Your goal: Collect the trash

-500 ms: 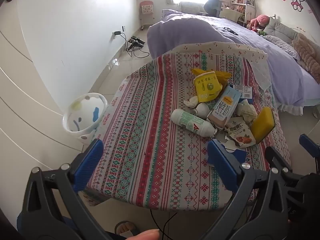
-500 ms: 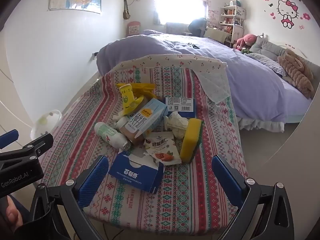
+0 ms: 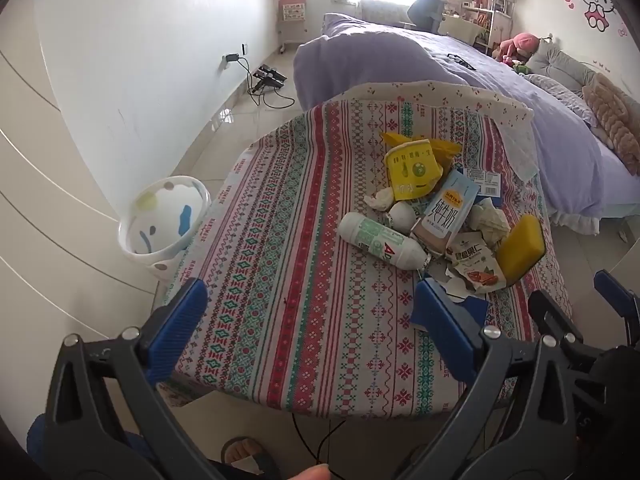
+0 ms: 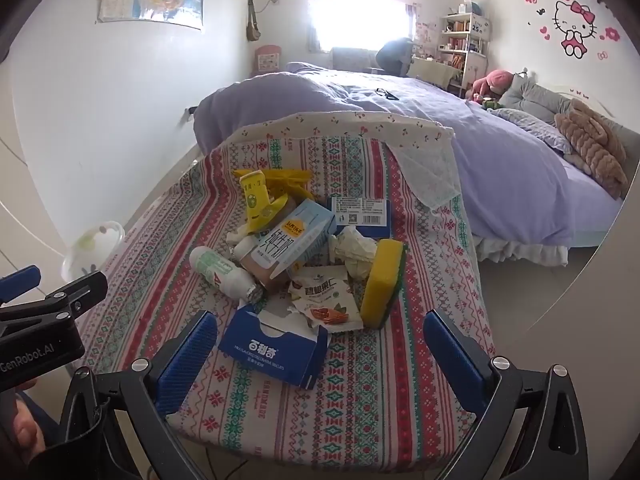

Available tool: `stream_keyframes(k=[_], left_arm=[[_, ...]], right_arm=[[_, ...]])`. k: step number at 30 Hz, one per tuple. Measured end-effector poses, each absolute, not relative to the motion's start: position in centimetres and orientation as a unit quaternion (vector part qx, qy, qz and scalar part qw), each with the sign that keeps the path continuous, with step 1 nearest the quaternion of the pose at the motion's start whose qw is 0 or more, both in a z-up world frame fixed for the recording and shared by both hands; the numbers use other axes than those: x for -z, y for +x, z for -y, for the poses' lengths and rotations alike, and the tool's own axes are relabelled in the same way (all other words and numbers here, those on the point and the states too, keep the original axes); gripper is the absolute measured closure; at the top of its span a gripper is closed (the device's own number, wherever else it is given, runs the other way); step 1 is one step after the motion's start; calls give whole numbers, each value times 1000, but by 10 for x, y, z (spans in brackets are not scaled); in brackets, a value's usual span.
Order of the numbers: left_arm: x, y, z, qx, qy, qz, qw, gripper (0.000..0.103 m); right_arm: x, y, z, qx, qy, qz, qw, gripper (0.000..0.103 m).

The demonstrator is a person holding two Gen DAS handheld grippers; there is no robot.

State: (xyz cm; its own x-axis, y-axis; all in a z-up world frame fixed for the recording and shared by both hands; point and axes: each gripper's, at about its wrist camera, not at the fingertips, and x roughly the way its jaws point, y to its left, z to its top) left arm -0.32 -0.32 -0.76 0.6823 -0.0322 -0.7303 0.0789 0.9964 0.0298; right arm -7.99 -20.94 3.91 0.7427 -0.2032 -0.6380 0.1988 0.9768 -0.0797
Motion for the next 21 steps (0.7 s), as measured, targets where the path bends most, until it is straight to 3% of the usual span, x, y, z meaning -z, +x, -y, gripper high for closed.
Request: stream_keyframes(k=[21], left_arm=[[13, 4, -10, 40, 17, -414, 909, 0]], right_arm=[[-39, -80, 210, 119, -9, -344, 931, 0]])
